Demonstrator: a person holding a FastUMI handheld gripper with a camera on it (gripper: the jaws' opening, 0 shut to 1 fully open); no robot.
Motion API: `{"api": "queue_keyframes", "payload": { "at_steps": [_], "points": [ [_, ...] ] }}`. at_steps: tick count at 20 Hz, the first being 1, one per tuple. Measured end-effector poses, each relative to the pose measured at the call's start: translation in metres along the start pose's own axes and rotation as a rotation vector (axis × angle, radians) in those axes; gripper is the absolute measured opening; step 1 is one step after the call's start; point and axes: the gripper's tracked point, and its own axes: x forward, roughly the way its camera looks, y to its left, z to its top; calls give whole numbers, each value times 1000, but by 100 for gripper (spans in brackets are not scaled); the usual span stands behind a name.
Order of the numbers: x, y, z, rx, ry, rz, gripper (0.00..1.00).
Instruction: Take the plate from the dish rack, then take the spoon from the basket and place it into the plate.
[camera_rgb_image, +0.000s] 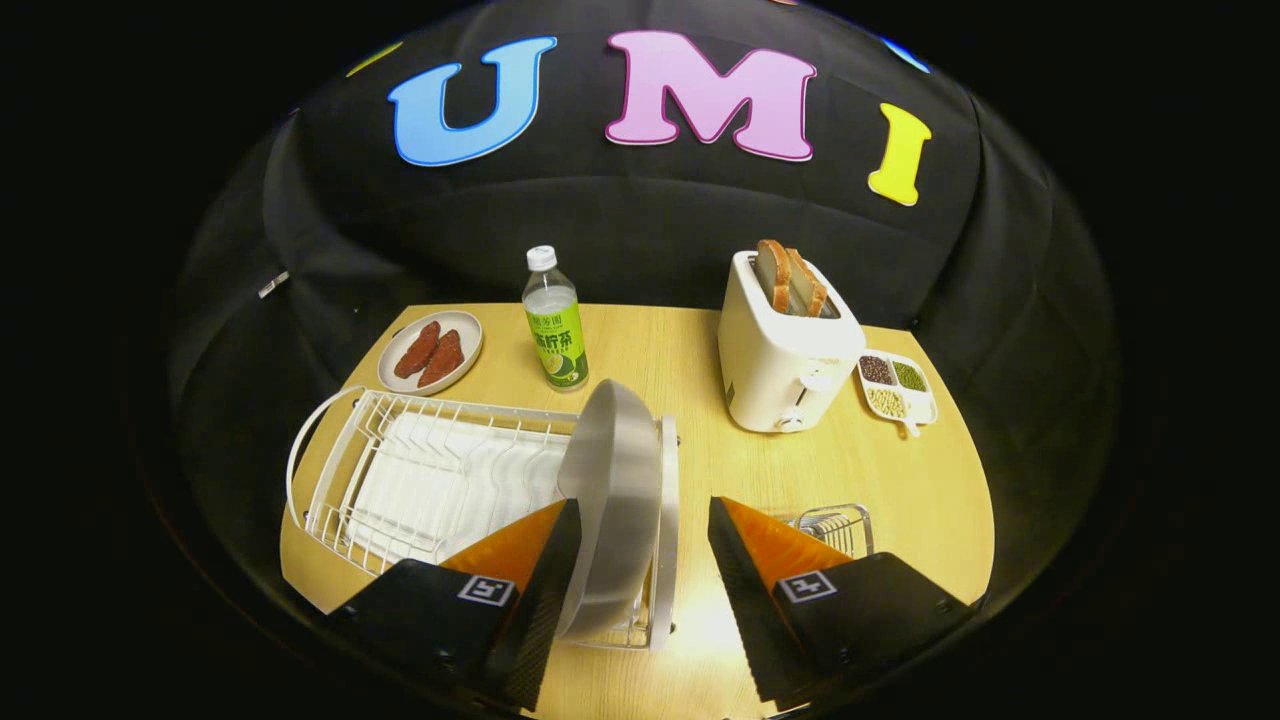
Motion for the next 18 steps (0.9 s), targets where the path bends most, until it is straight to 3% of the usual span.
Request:
{"api": "queue_keyframes", "payload": {
  "at_steps": [4, 8, 13, 15, 18],
  "points": [
    [10, 9, -1, 56, 32, -20, 38],
    [9, 5, 4, 41, 44, -105, 30],
    [-2, -5, 38, -162, -52, -213, 25],
    [-5, 3, 42, -228, -55, -209, 21],
    [-6, 3, 42, -195, -59, -204, 22]
  ]
}}
